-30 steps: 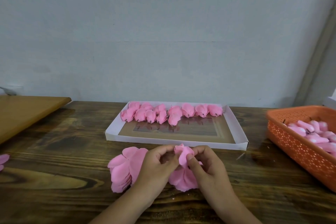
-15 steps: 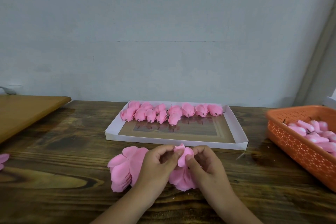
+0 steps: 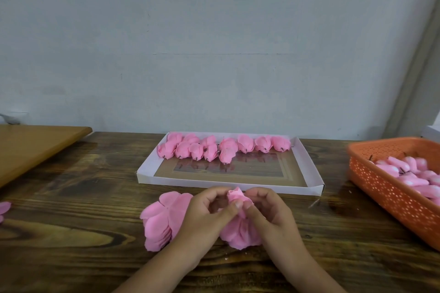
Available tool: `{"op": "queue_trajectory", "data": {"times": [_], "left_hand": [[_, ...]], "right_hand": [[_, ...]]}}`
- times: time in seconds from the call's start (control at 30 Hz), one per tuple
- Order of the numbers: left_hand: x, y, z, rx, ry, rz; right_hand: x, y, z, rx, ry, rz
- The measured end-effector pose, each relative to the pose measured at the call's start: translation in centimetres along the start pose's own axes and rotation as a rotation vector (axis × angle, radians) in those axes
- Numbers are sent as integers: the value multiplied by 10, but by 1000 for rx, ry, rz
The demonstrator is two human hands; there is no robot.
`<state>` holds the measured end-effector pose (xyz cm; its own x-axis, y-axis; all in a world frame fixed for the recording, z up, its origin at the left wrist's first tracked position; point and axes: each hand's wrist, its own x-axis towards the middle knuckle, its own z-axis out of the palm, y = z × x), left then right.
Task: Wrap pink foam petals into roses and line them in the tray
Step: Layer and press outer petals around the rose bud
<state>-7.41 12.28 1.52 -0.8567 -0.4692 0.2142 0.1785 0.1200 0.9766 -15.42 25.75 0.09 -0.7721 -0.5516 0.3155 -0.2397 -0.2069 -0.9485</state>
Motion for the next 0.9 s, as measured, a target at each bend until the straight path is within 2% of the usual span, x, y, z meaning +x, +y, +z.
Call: {"op": "queue_trajectory", "data": {"times": [0.23,0.37,0.7,0.9], "left_hand": [[2,-2,-1,-3,11,-17],[3,-4,-1,-5,85,-16],[8,-5,-7,-142,242,1],[11,-8,-8,-229,280,-25]], "right_hand": [[0,-3,1,-56,18,-20],[-2,-4,-1,-66,43,-20],[4,-5,-6,72,224,219],[5,-12,-4,92,150,302]]}}
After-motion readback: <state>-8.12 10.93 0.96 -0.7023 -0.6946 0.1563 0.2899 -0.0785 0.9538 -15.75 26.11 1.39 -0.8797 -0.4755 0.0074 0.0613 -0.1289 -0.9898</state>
